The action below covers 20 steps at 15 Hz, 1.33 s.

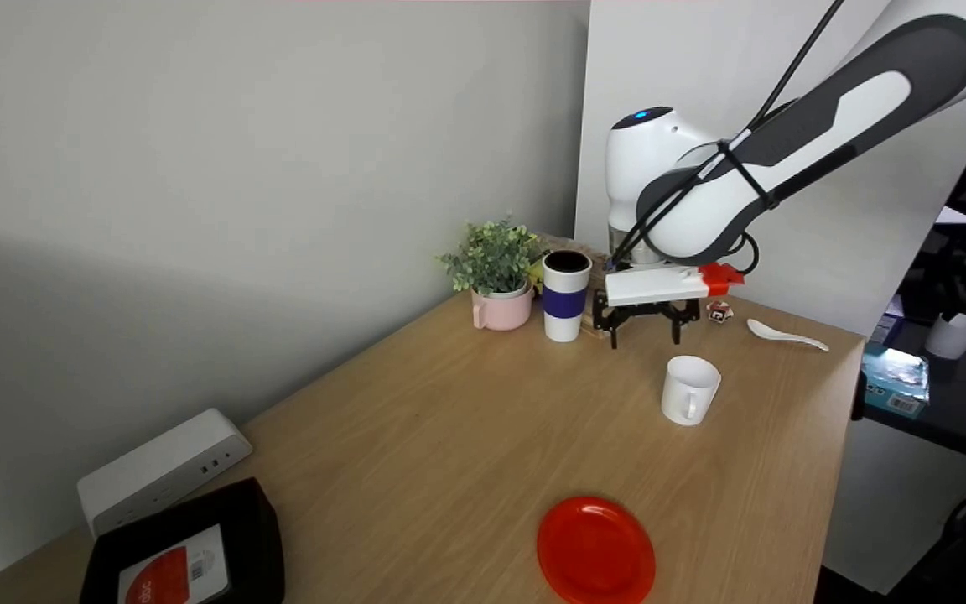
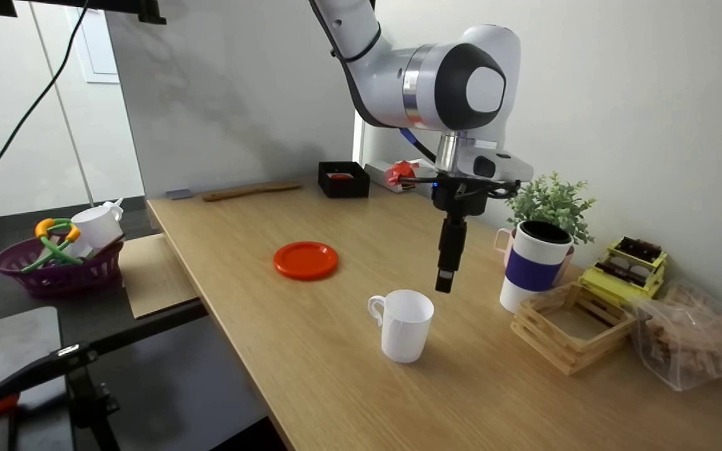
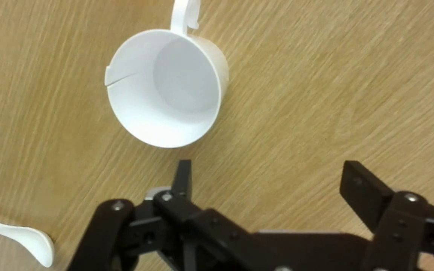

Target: Put the mug on the plate

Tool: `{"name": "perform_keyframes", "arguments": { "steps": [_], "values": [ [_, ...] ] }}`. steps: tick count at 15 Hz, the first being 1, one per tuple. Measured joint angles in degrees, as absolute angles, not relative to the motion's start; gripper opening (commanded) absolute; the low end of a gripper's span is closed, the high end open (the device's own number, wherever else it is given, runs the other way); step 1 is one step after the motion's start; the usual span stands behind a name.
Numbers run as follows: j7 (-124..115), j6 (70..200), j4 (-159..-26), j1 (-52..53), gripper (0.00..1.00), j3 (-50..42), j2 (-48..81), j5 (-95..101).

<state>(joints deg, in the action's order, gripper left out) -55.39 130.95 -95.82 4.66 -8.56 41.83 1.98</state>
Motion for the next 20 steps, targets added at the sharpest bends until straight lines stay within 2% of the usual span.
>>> {"name": "perform_keyframes", "arguments": {
  "steps": [20],
  "values": [
    [-58.2, 125.6, -95.5, 5.5, 1.0, -7.8, 43.9, -0.1]
  ]
}}
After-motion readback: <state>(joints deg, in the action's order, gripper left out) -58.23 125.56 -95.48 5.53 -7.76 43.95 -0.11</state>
